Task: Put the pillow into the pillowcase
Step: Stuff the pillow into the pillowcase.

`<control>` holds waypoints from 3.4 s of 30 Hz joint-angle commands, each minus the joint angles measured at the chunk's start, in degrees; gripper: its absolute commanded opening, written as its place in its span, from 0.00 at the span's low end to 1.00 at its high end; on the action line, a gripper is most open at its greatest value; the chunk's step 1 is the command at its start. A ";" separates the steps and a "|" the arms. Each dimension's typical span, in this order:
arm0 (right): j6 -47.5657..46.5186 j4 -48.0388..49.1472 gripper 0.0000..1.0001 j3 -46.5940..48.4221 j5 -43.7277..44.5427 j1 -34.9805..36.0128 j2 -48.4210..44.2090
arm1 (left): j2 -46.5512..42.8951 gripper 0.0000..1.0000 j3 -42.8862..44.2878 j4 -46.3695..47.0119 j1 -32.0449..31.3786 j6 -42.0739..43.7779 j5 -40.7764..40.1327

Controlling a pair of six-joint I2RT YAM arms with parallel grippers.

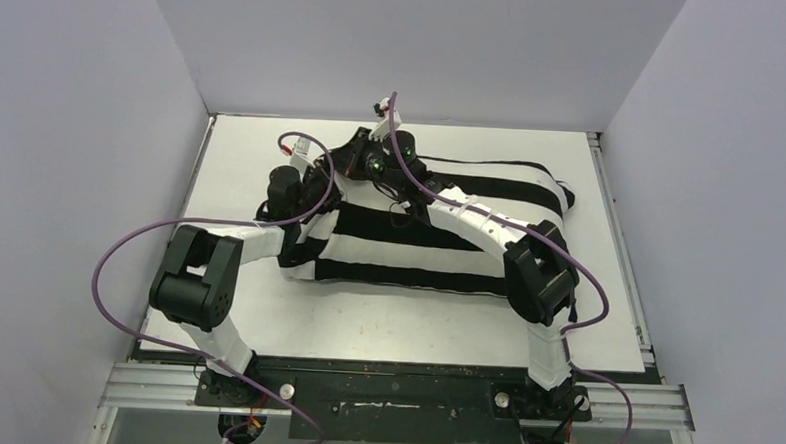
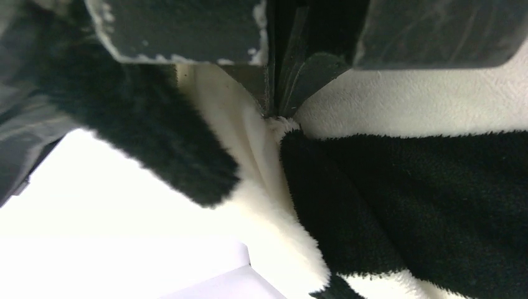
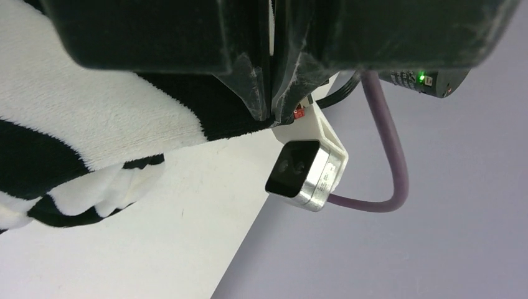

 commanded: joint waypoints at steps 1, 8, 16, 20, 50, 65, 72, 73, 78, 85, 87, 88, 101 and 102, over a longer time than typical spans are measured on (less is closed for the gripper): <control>4.74 14.07 0.00 6.90 -7.27 3.50 0.17 | 1.49 0.00 -0.18 8.70 -4.58 -1.93 1.33; 9.86 18.71 0.00 6.72 -8.35 3.89 1.66 | 8.52 0.00 1.06 23.65 -8.04 -9.54 -0.17; 13.65 24.35 0.00 5.82 -9.86 4.11 -0.18 | 15.93 0.00 1.84 29.06 -10.21 -11.31 -3.03; 16.47 29.20 0.00 3.10 -9.47 3.13 -2.43 | 15.10 0.00 2.17 24.10 -11.83 -4.97 -6.97; 21.19 33.12 0.00 -22.91 -10.11 -9.47 -11.74 | -5.82 0.30 -0.92 -10.30 -2.45 13.46 1.49; 21.42 32.76 0.00 -22.60 -12.08 -10.24 -12.08 | -18.57 0.41 1.59 -36.07 0.08 26.28 -4.66; 21.76 32.64 0.00 -22.42 -12.35 -10.16 -11.99 | -25.06 0.43 0.90 -40.31 -1.62 28.03 -6.82; 21.86 32.59 0.00 -22.51 -12.37 -10.15 -12.04 | -25.60 0.43 1.97 -41.59 -2.21 28.69 -7.58; 22.11 32.42 0.00 -22.57 -12.42 -10.00 -12.47 | -26.86 0.39 7.07 -48.07 -6.67 30.85 -12.87; 21.51 31.14 0.00 -22.35 -11.74 -9.81 -13.52 | -24.72 0.37 8.36 -55.01 -9.53 31.02 -19.19; 21.37 30.85 0.00 -22.54 -11.52 -9.76 -13.75 | -24.30 0.37 8.67 -55.82 -10.33 31.01 -19.82; 21.37 30.83 0.00 -22.56 -11.52 -9.67 -13.84 | -23.85 0.38 9.24 -57.00 -10.94 31.44 -20.75; 22.03 34.32 0.00 -20.07 -15.56 -7.59 -12.78 | -23.24 0.00 3.83 -33.31 -11.09 22.74 -18.57; 22.90 36.38 0.00 -19.84 -17.14 -7.34 -12.75 | -23.81 0.00 2.86 -29.38 -10.62 20.24 -17.91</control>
